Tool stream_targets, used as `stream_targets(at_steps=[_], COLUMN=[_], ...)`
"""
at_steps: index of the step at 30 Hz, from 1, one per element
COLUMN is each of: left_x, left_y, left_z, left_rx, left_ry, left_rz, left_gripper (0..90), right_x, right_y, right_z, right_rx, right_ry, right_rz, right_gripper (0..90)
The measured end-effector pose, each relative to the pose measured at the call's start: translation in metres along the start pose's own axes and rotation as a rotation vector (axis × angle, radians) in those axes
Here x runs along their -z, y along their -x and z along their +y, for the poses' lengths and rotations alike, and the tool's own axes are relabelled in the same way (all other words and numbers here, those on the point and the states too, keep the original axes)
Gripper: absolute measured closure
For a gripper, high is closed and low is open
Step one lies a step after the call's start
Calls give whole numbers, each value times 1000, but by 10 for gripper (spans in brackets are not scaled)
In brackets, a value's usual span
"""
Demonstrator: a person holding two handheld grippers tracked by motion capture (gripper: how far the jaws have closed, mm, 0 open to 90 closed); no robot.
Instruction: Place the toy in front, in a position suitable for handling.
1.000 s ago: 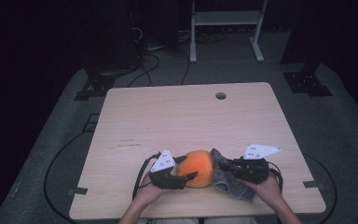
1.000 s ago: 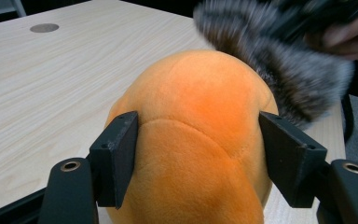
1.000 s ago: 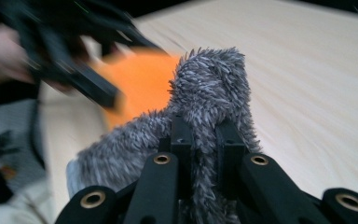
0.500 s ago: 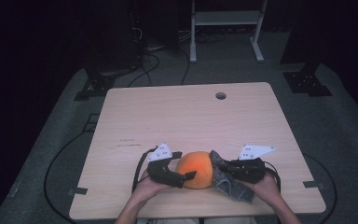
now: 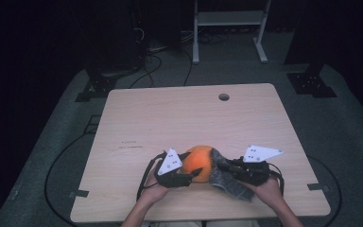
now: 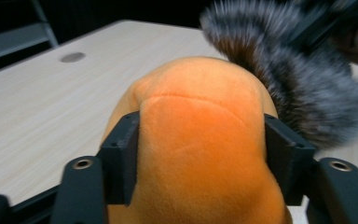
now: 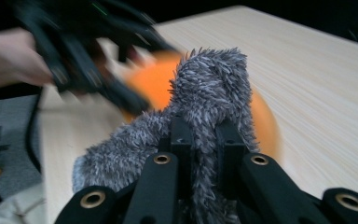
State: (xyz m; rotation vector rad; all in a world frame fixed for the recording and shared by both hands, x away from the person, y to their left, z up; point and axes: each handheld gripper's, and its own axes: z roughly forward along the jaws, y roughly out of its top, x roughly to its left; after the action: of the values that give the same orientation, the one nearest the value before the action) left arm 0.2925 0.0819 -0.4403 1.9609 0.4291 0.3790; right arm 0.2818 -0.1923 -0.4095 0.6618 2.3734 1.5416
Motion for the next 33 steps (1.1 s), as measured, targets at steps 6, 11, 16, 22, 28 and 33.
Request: stream_targets(at_steps=[6, 11, 16, 22, 28, 33], left_x=[7, 8, 6, 5, 9, 7], left_y=[-10, -10, -6, 4, -11, 4], left_z=[-6, -9, -7, 0, -4, 2], left_rx=[144, 144, 94, 0, 231, 26], left_ry=[-6, -1, -2, -22, -54, -35], left_rz=[-8, 6, 10, 3, -14, -15], left_gripper=[200, 227, 246, 208, 83, 307], right_x=[-15, -7, -2, -13, -5, 2], right_y=[-6, 16, 7, -13, 3, -7], right_z=[-4, -18, -9, 3, -8, 8], right_rx=[34, -36, 1, 97, 29, 102], right_ry=[-35, -108, -57, -62, -79, -55], right_rz=[-12, -104, -42, -3, -29, 11], right_gripper=[804, 805, 805, 805, 805, 805])
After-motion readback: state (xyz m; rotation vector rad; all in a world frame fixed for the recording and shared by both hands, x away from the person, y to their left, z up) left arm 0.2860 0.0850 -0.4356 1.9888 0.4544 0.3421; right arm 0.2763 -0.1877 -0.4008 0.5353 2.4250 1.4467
